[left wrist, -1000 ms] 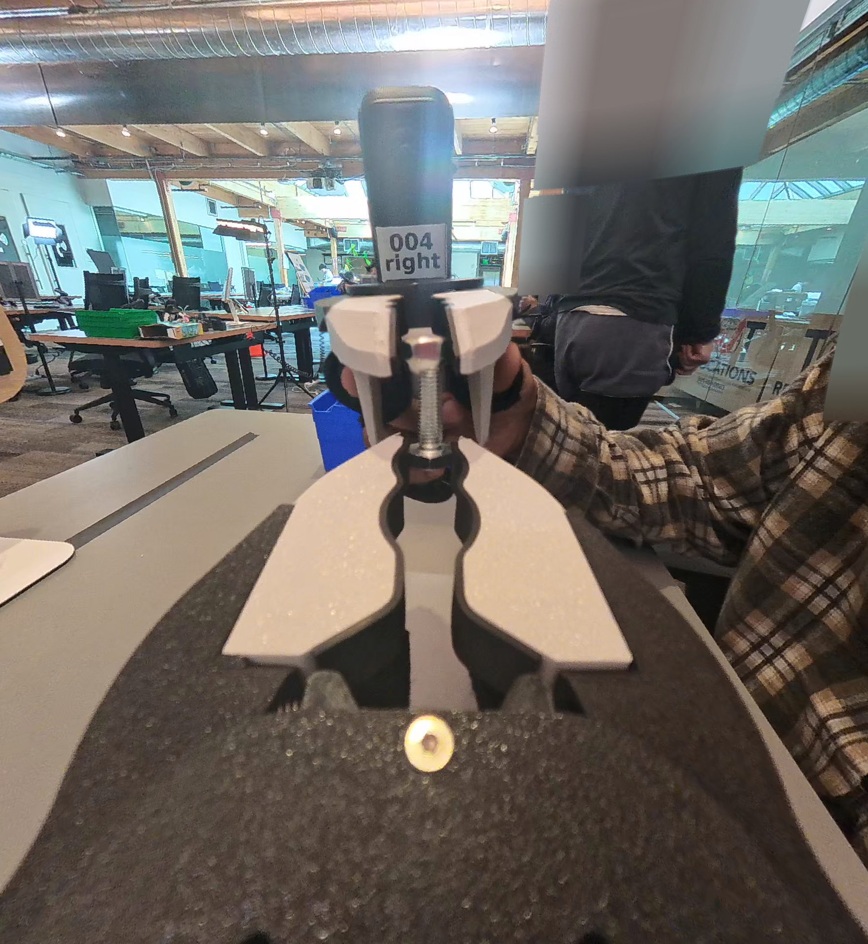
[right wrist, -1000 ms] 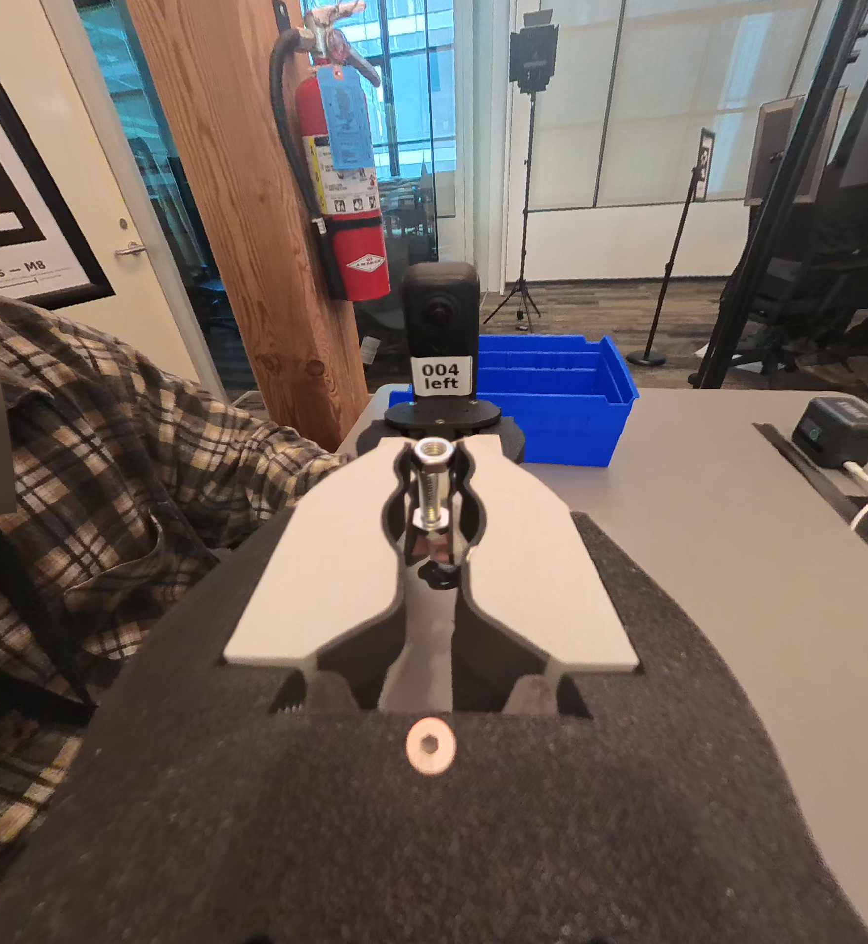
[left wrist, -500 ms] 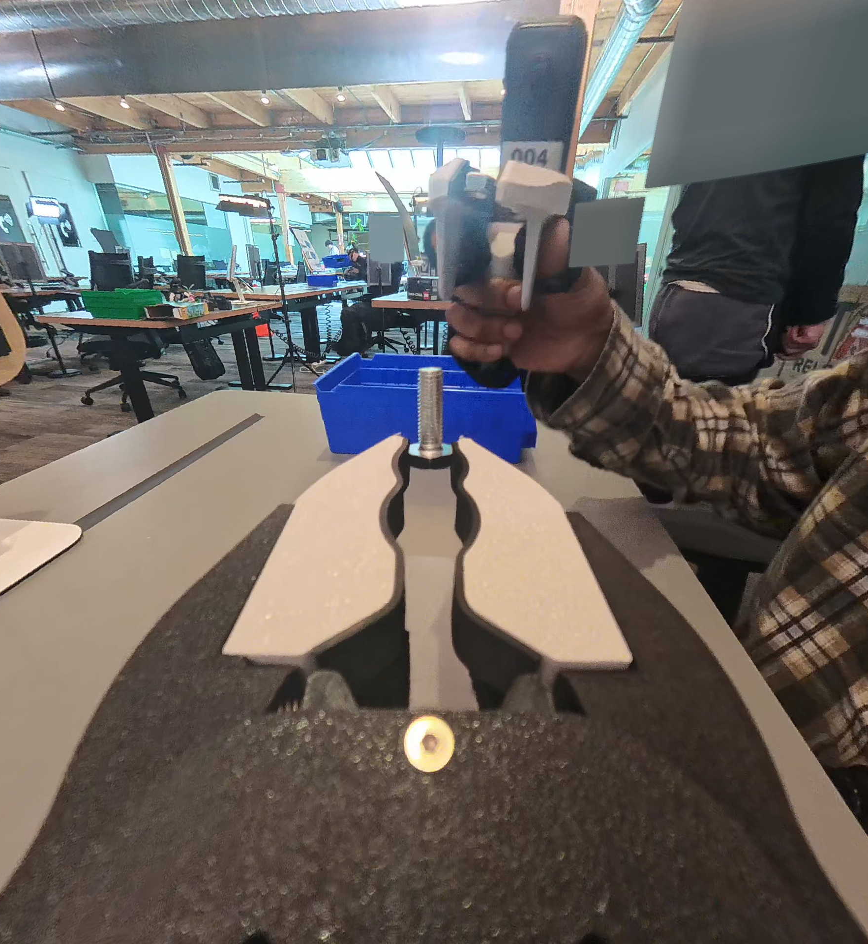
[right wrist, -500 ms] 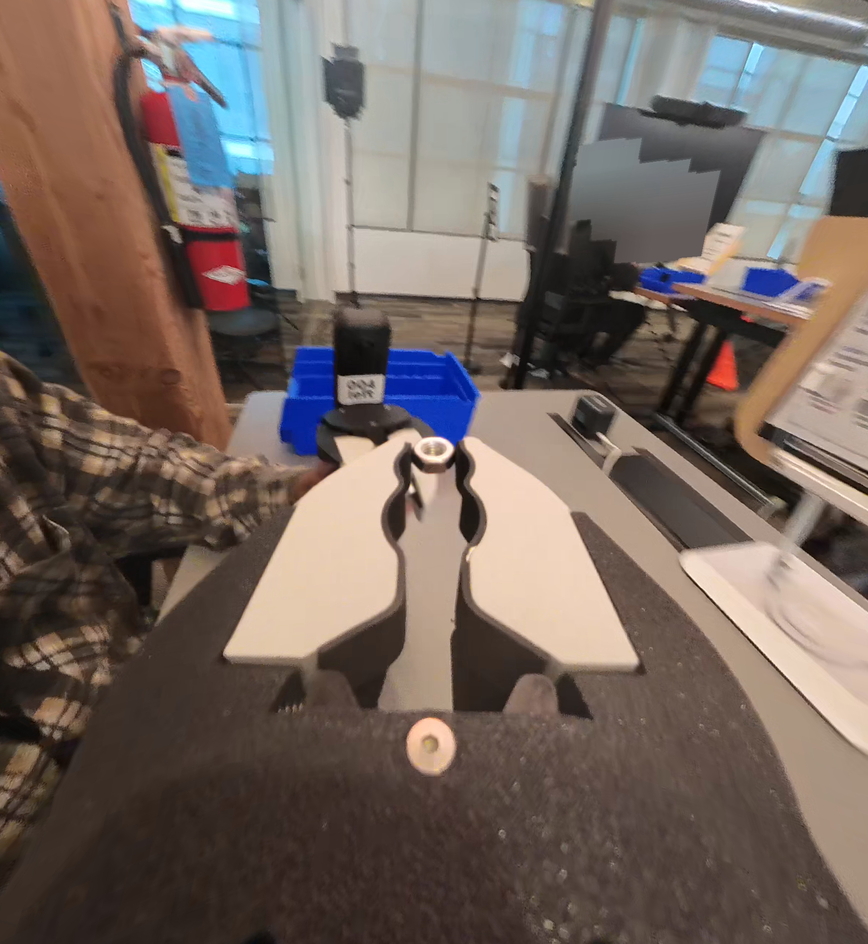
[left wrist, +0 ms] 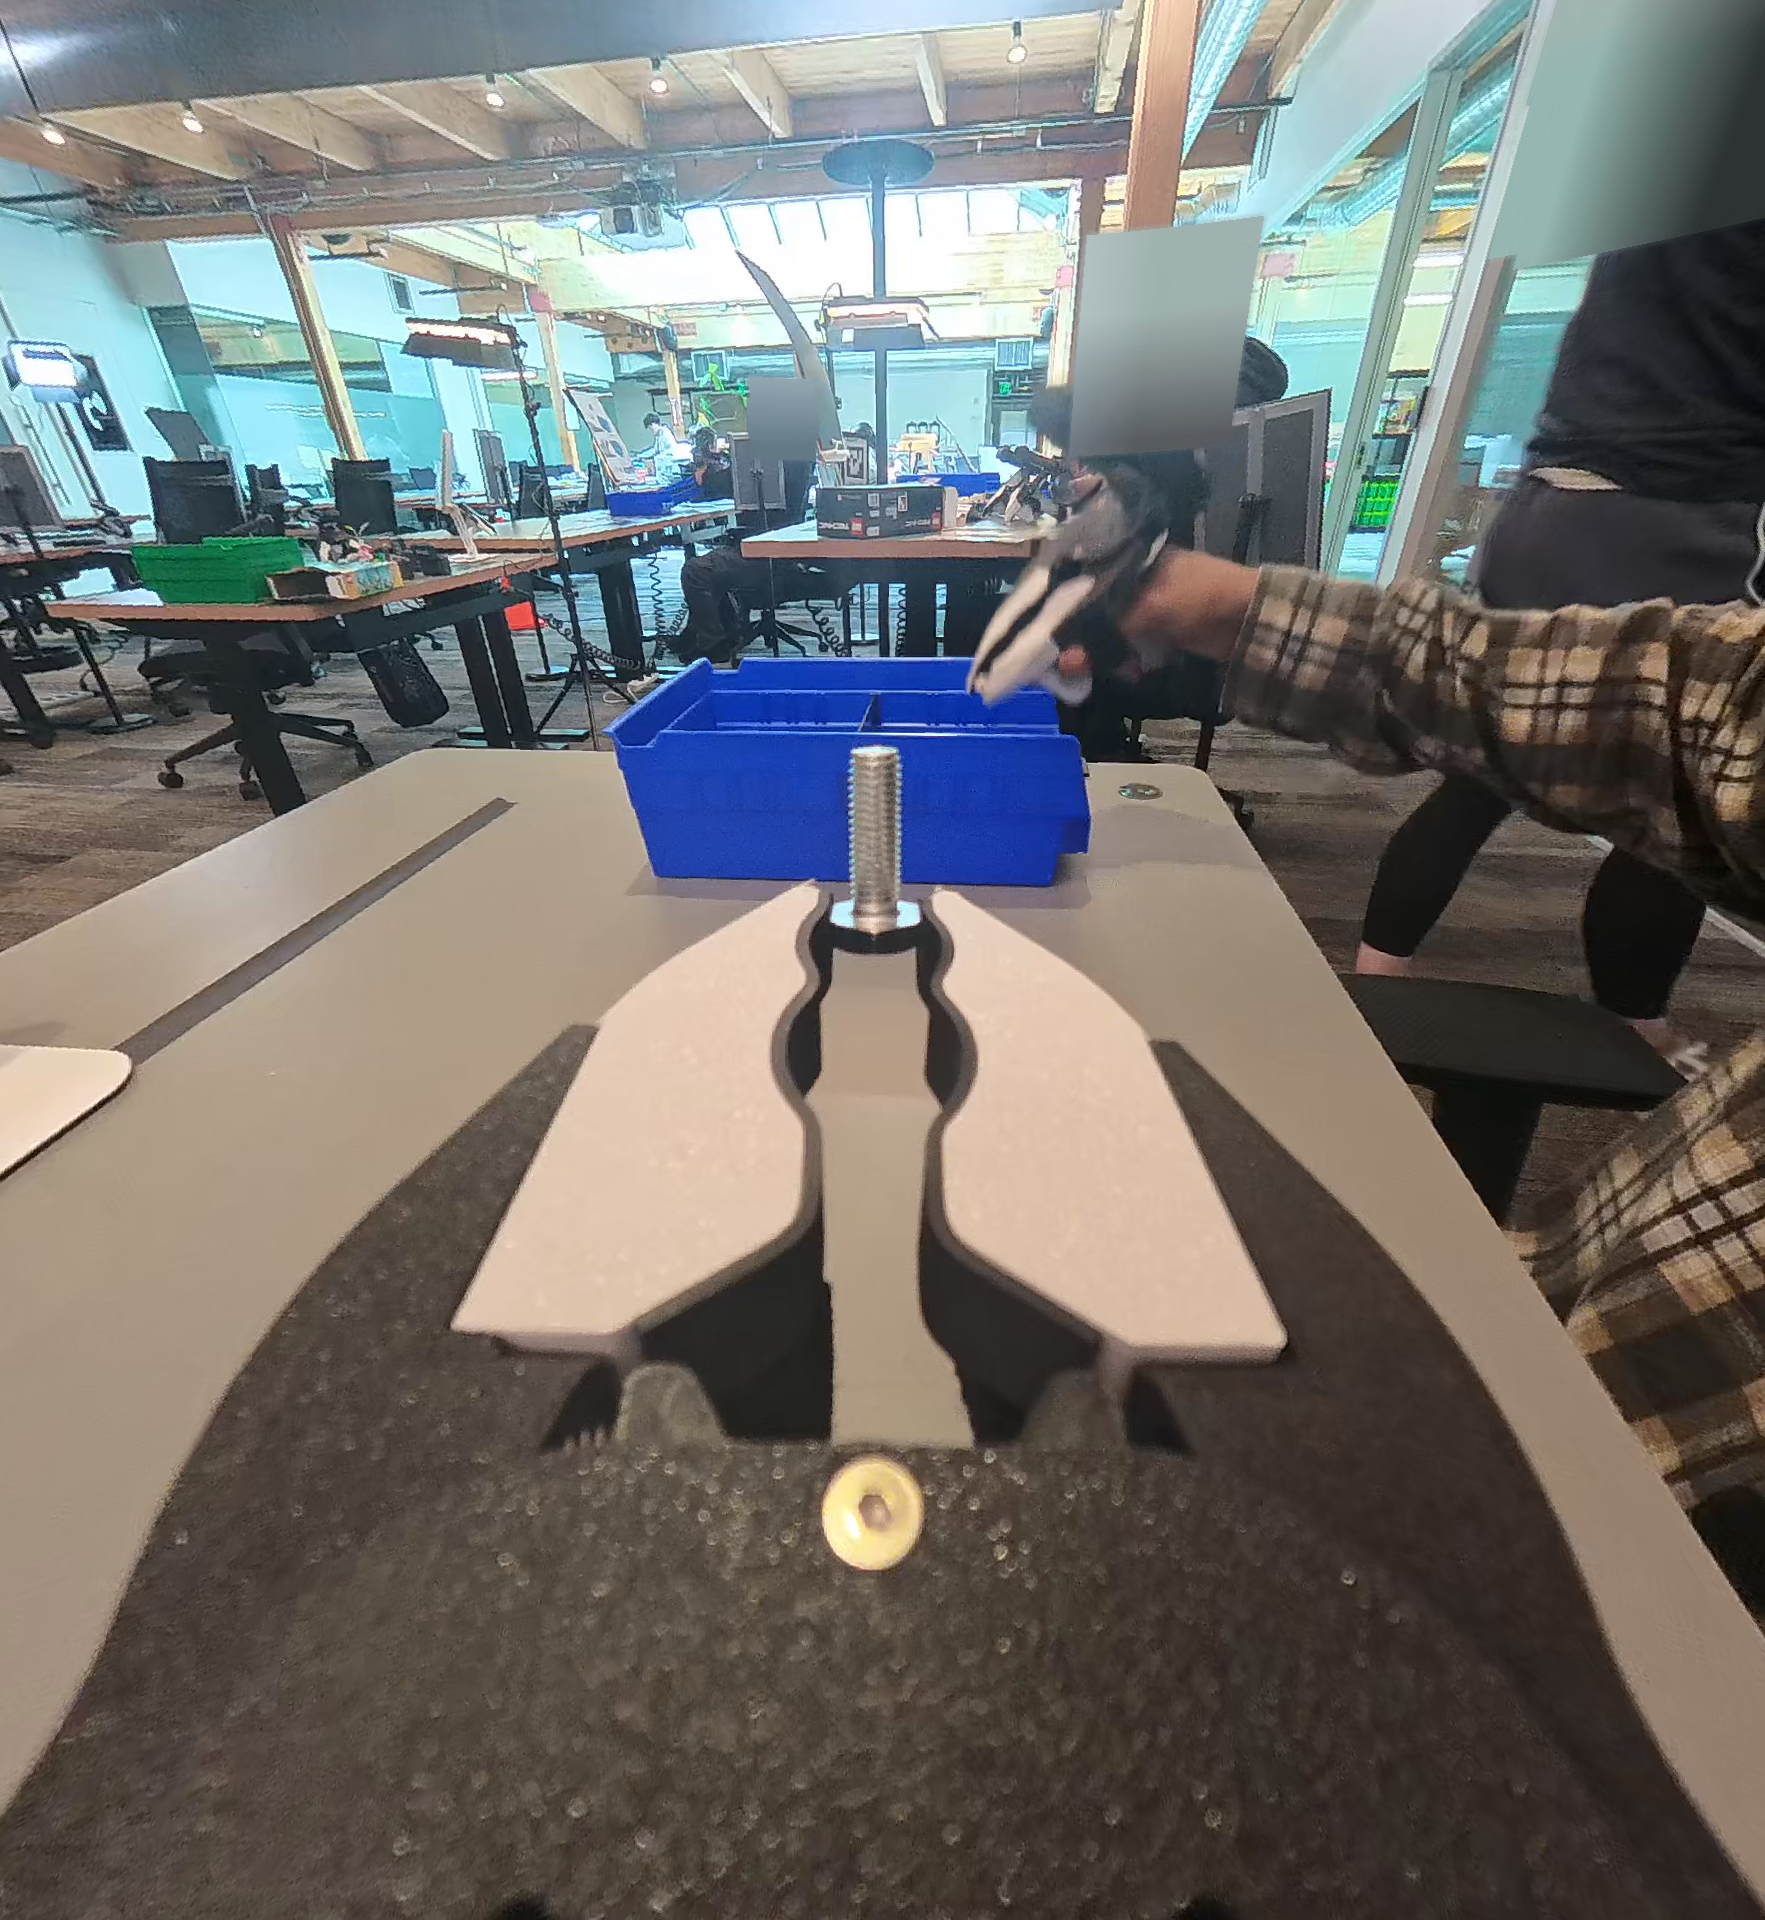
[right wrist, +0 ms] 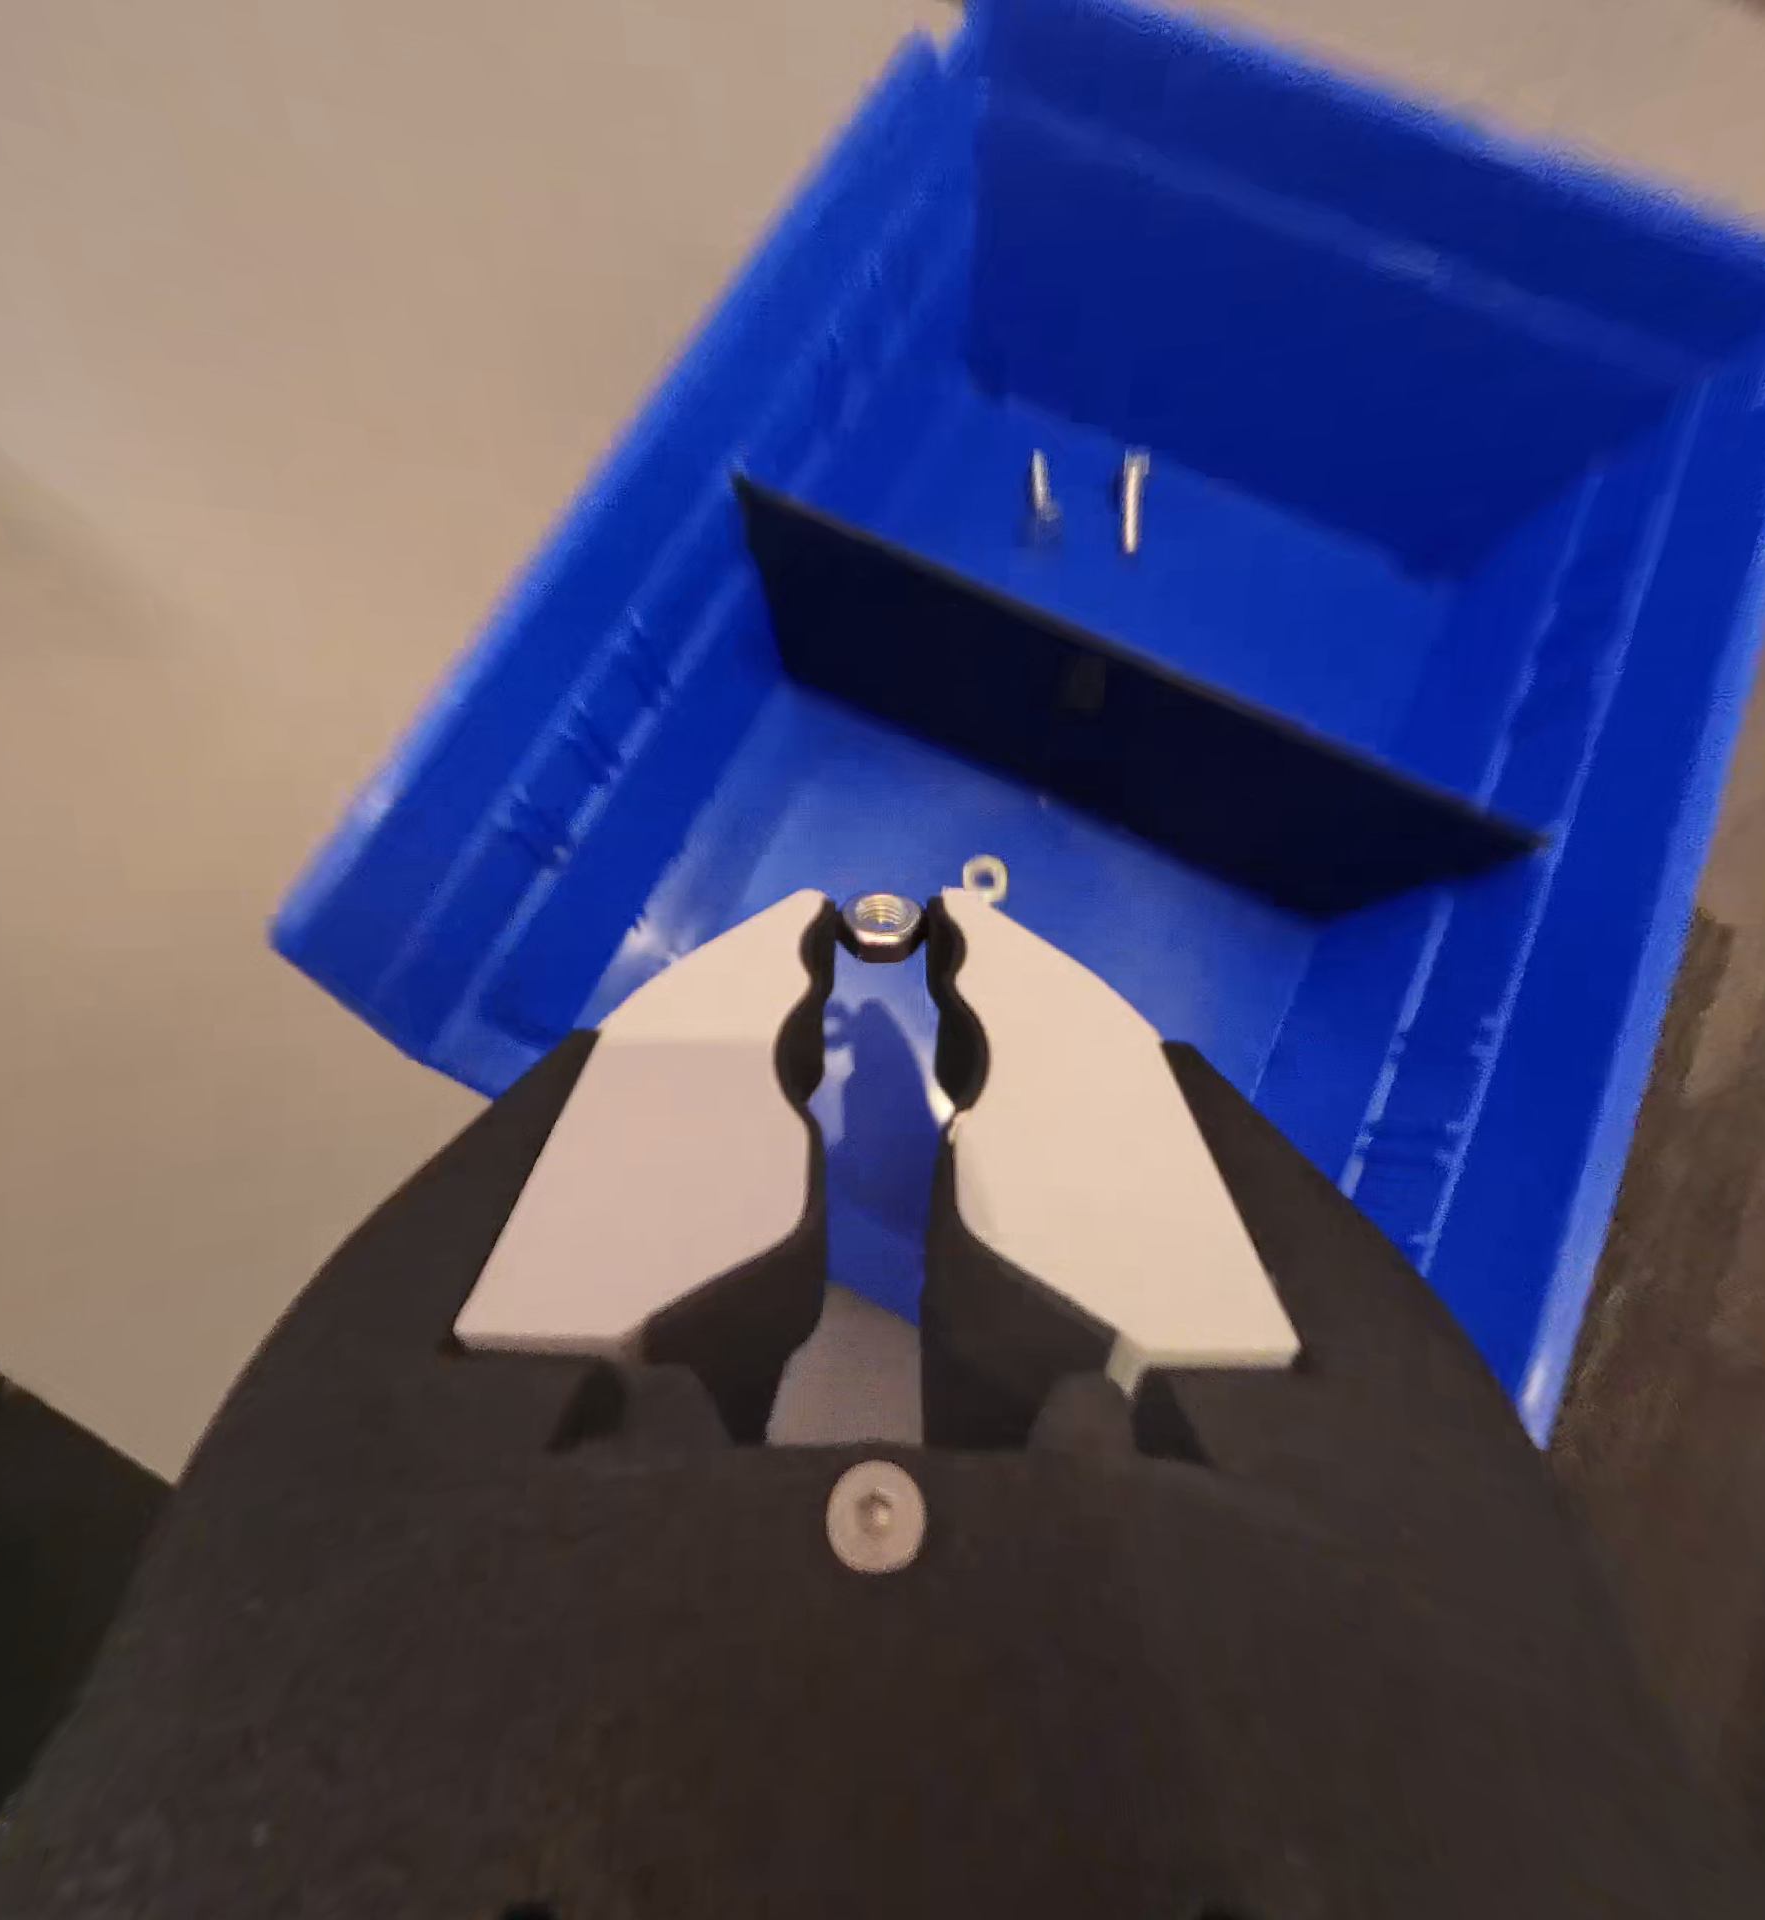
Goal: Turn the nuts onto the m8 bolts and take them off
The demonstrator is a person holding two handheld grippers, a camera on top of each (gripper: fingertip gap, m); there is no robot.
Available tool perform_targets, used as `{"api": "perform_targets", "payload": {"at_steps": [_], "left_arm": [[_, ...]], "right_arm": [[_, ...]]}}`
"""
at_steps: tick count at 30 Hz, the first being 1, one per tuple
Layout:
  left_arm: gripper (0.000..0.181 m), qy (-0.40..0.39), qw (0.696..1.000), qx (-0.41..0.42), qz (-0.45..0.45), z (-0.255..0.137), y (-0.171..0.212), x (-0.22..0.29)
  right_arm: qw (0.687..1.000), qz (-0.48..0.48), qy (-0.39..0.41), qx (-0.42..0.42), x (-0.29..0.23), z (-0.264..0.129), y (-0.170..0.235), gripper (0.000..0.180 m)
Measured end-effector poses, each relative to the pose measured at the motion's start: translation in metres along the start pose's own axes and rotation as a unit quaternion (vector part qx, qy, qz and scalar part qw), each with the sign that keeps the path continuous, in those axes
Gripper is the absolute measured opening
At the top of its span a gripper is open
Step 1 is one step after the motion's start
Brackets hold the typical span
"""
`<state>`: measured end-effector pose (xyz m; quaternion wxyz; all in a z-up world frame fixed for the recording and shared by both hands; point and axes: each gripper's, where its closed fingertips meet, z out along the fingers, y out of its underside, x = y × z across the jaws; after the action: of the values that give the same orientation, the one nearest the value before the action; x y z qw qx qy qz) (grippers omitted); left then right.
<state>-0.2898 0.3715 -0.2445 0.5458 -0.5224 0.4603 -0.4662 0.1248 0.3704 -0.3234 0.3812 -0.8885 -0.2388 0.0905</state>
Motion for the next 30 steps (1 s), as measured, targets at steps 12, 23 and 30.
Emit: {"api": "perform_targets", "payload": {"at_steps": [12,23,30], "left_arm": [[0.014,0.005,1.0,0.005,-0.018,0.001,0.003,-0.002],[0.014,0.007,1.0,0.01,-0.027,0.0,0.003,-0.003],[0.014,0.01,1.0,0.012,-0.025,-0.001,0.001,-0.001]], "right_arm": [[0.992,-0.033,-0.006,0.126,-0.016,-0.029,-0.082,0.035],[0.842,-0.187,-0.355,0.361,-0.29,0.003,-0.227,0.032],[0.814,-0.191,-0.448,0.316,-0.366,0.067,-0.236,0.029]]}}
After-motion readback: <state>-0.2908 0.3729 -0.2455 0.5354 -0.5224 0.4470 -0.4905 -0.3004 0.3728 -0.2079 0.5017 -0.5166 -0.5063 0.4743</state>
